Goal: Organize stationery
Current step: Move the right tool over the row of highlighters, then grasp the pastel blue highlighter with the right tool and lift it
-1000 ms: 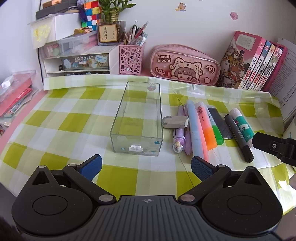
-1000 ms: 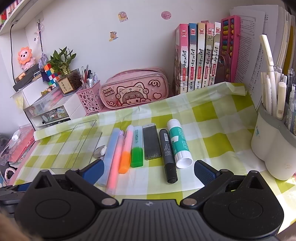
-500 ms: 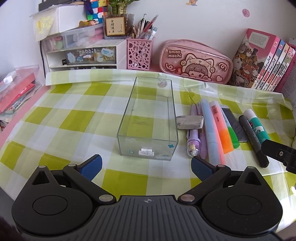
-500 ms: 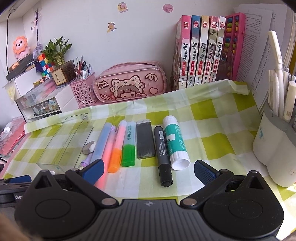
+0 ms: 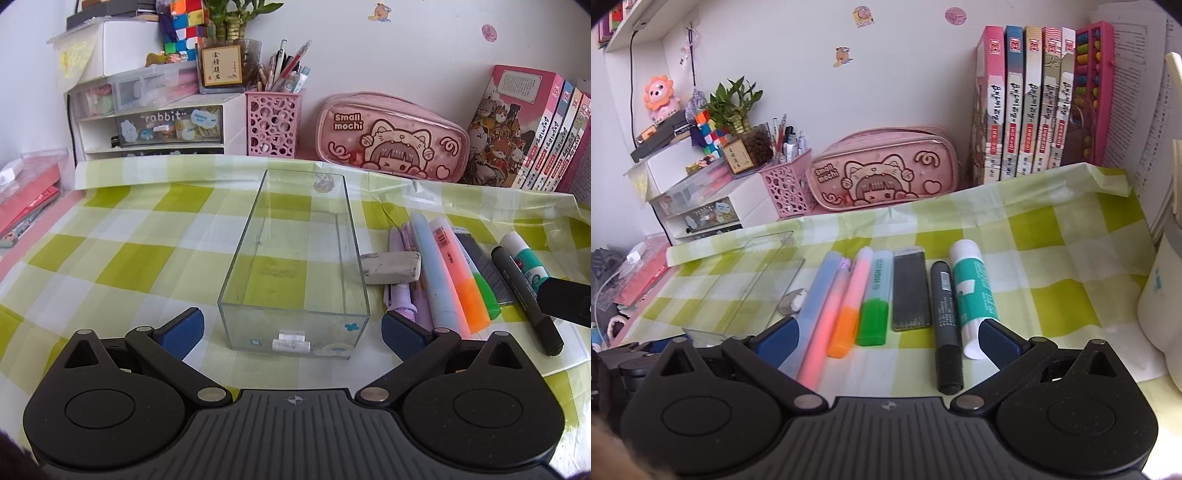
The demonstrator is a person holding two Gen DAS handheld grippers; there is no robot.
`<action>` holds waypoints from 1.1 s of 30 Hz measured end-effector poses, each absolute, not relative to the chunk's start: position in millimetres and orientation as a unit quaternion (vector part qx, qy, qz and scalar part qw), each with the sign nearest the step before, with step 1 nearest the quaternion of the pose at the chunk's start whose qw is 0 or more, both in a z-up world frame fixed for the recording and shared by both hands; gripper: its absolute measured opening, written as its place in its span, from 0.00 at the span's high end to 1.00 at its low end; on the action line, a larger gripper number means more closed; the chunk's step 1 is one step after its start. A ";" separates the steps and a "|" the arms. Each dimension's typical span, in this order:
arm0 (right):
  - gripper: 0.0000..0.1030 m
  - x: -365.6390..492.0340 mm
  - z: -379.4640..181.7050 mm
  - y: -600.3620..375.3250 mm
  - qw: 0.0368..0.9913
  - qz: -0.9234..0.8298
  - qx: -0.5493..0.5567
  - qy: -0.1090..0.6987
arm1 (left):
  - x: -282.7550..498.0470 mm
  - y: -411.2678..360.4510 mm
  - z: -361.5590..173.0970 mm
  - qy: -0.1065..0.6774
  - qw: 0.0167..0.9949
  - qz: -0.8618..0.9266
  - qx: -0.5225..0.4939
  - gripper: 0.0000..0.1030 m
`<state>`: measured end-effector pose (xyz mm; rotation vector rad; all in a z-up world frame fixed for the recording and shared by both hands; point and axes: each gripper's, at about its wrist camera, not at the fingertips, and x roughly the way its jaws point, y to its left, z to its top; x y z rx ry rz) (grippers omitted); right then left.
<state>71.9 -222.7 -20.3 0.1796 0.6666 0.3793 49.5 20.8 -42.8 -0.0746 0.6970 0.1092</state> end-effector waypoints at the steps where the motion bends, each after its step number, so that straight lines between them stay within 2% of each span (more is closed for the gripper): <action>1: 0.00 74.2 -20.4 -221.7 0.922 0.193 0.094 0.323 | 50.3 21.1 -42.7 0.335 0.940 0.051 -0.038 0.05; 4: 0.01 83.2 -24.0 -217.5 0.915 0.216 0.113 0.320 | 51.7 22.6 -44.1 0.318 0.946 0.046 -0.042 0.08; 5: 0.04 85.4 -25.9 -216.1 0.913 0.223 0.117 0.320 | 51.5 23.7 -45.6 0.314 0.947 0.043 -0.045 0.12; 7: 0.20 89.3 -29.0 -212.9 0.906 0.241 0.128 0.322 | 51.2 25.0 -47.9 0.309 0.949 0.035 -0.047 0.22; 8: 0.24 91.0 -30.1 -211.1 0.901 0.254 0.134 0.324 | 51.0 25.3 -49.1 0.307 0.950 0.034 -0.045 0.28; 9: 0.32 92.7 -30.5 -208.9 0.898 0.263 0.139 0.325 | 50.1 25.0 -50.1 0.303 0.951 0.035 -0.041 0.28; 12: 0.47 98.1 -31.2 -198.4 0.890 0.286 0.142 0.324 | 47.0 24.2 -51.8 0.290 0.956 0.031 -0.029 0.28; 16: 0.59 106.2 -37.3 -180.7 0.886 0.297 0.124 0.335 | 42.3 25.7 -53.3 0.282 0.959 0.022 -0.016 0.29; 24: 0.70 110.8 -43.4 -157.9 0.898 0.269 0.055 0.344 | 28.7 28.1 -54.3 0.278 0.960 0.012 -0.013 0.29; 27: 0.78 108.9 -41.6 -149.2 0.904 0.253 0.012 0.343 | 25.2 25.5 -54.2 0.279 0.960 0.013 -0.009 0.29; 33: 0.78 113.3 -37.3 -141.6 0.901 0.243 -0.022 0.358 | 22.1 19.9 -56.5 0.282 0.959 0.015 0.006 0.29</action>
